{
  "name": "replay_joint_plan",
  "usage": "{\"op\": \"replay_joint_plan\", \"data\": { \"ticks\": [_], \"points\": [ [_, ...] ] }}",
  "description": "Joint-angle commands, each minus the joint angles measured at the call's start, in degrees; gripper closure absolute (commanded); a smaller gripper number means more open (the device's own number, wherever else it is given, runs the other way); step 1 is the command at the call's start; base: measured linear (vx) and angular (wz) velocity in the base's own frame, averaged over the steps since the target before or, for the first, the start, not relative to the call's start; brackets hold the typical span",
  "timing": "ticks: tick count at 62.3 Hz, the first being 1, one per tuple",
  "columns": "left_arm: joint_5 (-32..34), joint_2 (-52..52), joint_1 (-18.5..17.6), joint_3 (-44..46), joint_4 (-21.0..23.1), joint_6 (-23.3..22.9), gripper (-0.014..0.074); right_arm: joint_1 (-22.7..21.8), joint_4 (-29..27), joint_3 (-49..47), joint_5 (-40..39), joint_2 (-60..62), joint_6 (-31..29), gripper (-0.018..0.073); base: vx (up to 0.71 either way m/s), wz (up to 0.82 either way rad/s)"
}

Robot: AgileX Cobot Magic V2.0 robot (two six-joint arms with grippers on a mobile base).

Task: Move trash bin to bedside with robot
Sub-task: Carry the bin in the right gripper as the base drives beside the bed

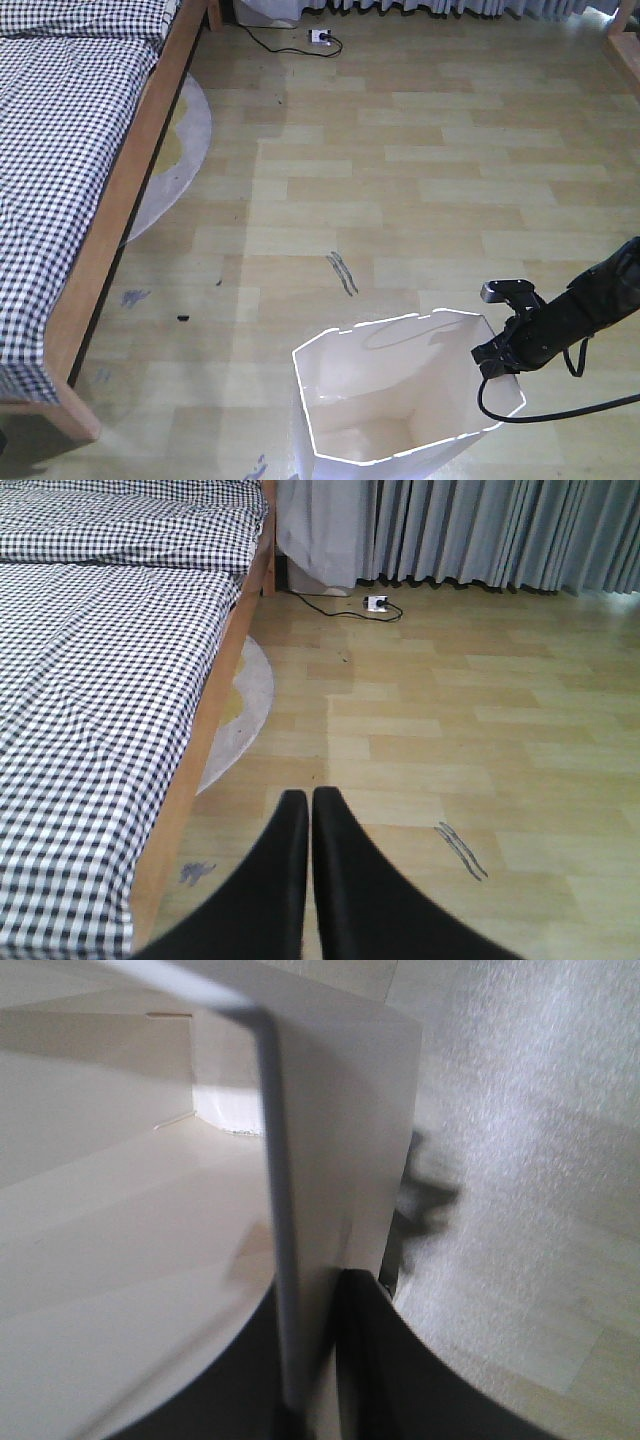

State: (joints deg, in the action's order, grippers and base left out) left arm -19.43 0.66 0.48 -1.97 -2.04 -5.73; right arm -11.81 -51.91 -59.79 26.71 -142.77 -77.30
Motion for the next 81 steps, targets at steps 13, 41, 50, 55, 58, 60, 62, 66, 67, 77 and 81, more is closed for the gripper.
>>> {"op": "replay_joint_plan", "data": {
  "ticks": [13,41,50,55,58,60,62,66,67,77,81],
  "points": [
    [4.18,-1.02,-0.04,-0.19,0.13,-0.25,0.0603,-0.16,-2.17,-0.35,9.09,4.25,-0.16,0.0561,0.35,-0.02],
    [4.18,-1.02,-0.04,-0.19,0.13,-0.25,0.0603,-0.16,-2.17,-0.35,9.09,4.25,-0.16,0.0561,0.36,-0.01],
    [4.18,-1.02,-0.04,-0.19,0.13,-0.25,0.0603,-0.16,-2.17,-0.35,9.09,4.25,-0.16,0.0561,0.36,0.03],
    [4.18,-1.02,-0.04,-0.19,0.13,-0.25,0.0603,-0.16,-2.17,-0.35,9.09,4.25,-0.16,0.0561,0.36,0.04],
    [4.18,-1.02,-0.04,-0.19,0.13,-0.25,0.0603,-0.16,-2.17,-0.35,9.09,4.25,-0.16,0.0561,0.36,0.05],
    [4.18,-1.02,-0.04,-0.19,0.13,-0.25,0.0603,-0.16,-2.17,-0.35,9.09,4.25,-0.16,0.0561,0.36,0.05],
    [4.18,-1.02,-0.04,-0.19,0.13,-0.25,0.0603,-0.16,-2.17,-0.35,9.09,4.25,-0.16,0.0561,0.36,0.05],
    [4.18,-1.02,-0.04,-0.19,0.13,-0.25,0.0603,-0.16,-2.17,-0.35,9.15,4.25,-0.16,0.0561,0.36,0.05],
    [4.18,-1.02,-0.04,-0.19,0.13,-0.25,0.0603,-0.16,-2.17,-0.35,9.15,4.25,-0.16,0.0561,0.36,0.04],
    [4.18,-1.02,-0.04,-0.19,0.13,-0.25,0.0603,-0.16,-2.17,-0.35,9.15,4.25,-0.16,0.0561,0.35,0.03],
    [4.18,-1.02,-0.04,-0.19,0.13,-0.25,0.0603,-0.16,-2.17,-0.35,9.15,4.25,-0.16,0.0561,0.35,0.02]
  ]
}}
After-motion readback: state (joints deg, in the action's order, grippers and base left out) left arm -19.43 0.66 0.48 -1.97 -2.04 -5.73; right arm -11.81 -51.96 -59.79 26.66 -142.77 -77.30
